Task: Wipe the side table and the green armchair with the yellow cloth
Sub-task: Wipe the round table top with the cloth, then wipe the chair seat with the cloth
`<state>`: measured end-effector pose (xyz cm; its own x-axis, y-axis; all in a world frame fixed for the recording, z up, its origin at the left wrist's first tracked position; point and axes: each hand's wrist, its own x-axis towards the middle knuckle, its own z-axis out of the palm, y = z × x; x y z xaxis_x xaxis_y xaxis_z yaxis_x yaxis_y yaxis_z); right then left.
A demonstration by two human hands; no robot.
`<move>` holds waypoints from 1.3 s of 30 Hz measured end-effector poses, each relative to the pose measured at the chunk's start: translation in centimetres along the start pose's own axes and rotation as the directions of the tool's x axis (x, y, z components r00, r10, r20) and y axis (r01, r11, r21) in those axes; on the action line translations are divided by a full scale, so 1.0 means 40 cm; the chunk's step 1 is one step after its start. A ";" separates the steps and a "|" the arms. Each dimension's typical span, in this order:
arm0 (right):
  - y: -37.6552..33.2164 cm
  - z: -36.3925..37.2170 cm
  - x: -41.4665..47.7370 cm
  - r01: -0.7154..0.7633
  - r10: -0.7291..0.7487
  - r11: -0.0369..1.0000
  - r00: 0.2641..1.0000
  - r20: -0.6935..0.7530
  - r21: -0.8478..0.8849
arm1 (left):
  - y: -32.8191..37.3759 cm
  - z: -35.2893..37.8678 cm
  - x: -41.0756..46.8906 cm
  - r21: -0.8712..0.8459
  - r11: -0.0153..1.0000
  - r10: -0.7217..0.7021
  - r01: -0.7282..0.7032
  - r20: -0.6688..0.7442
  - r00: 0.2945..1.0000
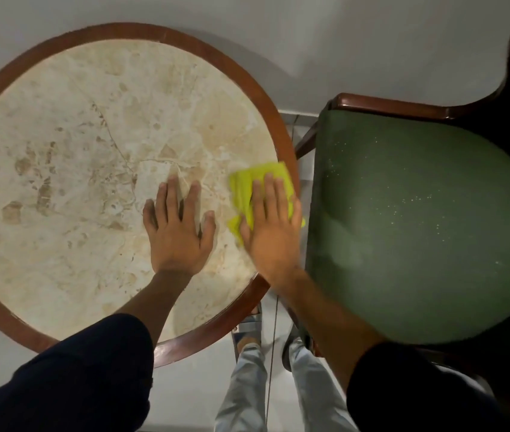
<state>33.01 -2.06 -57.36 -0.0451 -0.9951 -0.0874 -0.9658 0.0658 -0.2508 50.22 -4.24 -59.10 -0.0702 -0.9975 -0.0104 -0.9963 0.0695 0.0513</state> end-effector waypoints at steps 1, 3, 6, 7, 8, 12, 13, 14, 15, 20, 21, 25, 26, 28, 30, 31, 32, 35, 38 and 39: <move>-0.003 0.056 -0.028 0.077 -0.076 0.996 0.997 0.019 -0.034 | -0.013 0.047 0.011 0.002 1.000 -0.001 0.001 0.017 1.000; 0.012 0.150 -0.055 0.244 -0.241 0.966 0.969 0.050 -0.086 | -0.037 0.132 0.012 0.015 1.000 0.011 -0.012 0.061 0.998; 0.058 0.244 0.012 0.340 -0.331 0.936 0.938 0.099 -0.087 | -0.066 0.241 0.033 0.001 1.000 -0.017 0.017 0.103 0.995; 0.073 0.256 0.050 0.318 -0.306 0.943 0.944 0.126 -0.098 | -0.075 0.267 0.045 -0.014 0.999 -0.046 0.048 0.114 0.992; 0.093 0.265 0.091 0.274 -0.256 0.954 0.954 0.154 -0.117 | -0.085 0.292 0.059 -0.026 0.997 -0.066 0.070 0.126 0.990; 0.207 0.290 0.245 0.037 -0.030 0.999 0.972 0.231 -0.025 | -0.136 0.369 0.095 -0.015 0.993 -0.114 0.117 0.145 0.983; 0.241 0.283 0.272 -0.002 0.009 1.000 0.969 0.245 -0.029 | -0.144 0.380 0.100 -0.018 0.986 -0.163 0.167 0.142 0.976; 0.271 0.274 0.294 -0.034 0.045 0.998 0.969 0.243 -0.049 | -0.145 0.386 0.108 -0.027 0.972 -0.226 0.232 0.141 0.964; 0.297 0.263 0.311 -0.059 0.072 0.996 0.972 0.224 -0.062 | -0.136 0.389 0.116 -0.040 0.956 -0.284 0.292 0.142 0.948; 0.277 0.242 0.307 0.169 -0.154 0.978 0.981 0.121 -0.121 | -0.071 0.387 0.177 -0.087 0.984 -0.142 0.153 0.125 0.982; 0.257 0.256 0.289 0.268 -0.242 0.946 0.958 0.152 -0.183 | -0.082 0.388 0.191 -0.067 0.991 -0.108 0.116 0.117 0.987; 0.246 0.314 0.187 0.469 -0.386 0.845 0.868 0.312 -0.259 | -0.150 0.382 0.221 -0.038 0.991 -0.127 0.131 0.100 0.987; 0.262 0.319 0.190 0.503 -0.421 0.826 0.851 0.313 -0.255 | -0.159 0.379 0.222 -0.038 0.991 -0.122 0.126 0.092 0.988; 0.298 0.309 0.256 0.492 -0.413 0.815 0.864 0.288 -0.307 | -0.166 0.369 0.239 -0.042 0.993 -0.105 0.108 0.066 0.992; 0.348 0.277 0.359 0.246 -0.195 0.909 0.964 0.178 -0.336 | -0.162 0.353 0.271 -0.061 0.994 -0.092 0.094 0.035 0.995; 0.377 0.252 0.407 0.076 -0.041 0.955 0.991 0.125 -0.288 | -0.158 0.345 0.288 -0.072 0.993 -0.090 0.092 0.029 0.996; 0.400 0.229 0.442 -0.075 0.098 0.971 0.991 0.093 -0.225 | -0.157 0.339 0.298 -0.086 0.992 -0.095 0.097 0.027 0.995; 0.404 0.218 0.455 -0.204 0.208 0.967 0.978 0.014 -0.153 | -0.152 0.330 0.296 -0.088 0.991 -0.102 0.102 0.002 0.995; 0.323 0.247 0.368 0.083 -0.068 0.980 0.994 0.084 -0.181 | -0.135 0.326 0.305 -0.068 0.995 -0.077 0.077 0.013 0.997; 0.302 0.265 0.312 0.248 -0.223 0.948 0.965 0.140 -0.198 | -0.118 0.327 0.305 -0.068 0.995 -0.064 0.066 0.027 0.998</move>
<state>23.47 -12.91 -71.71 0.2073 -0.9646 -0.1631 -0.9777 -0.1985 -0.0687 53.42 -16.55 -72.52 -0.0073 -0.9992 -0.0403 -0.9929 0.0025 0.1187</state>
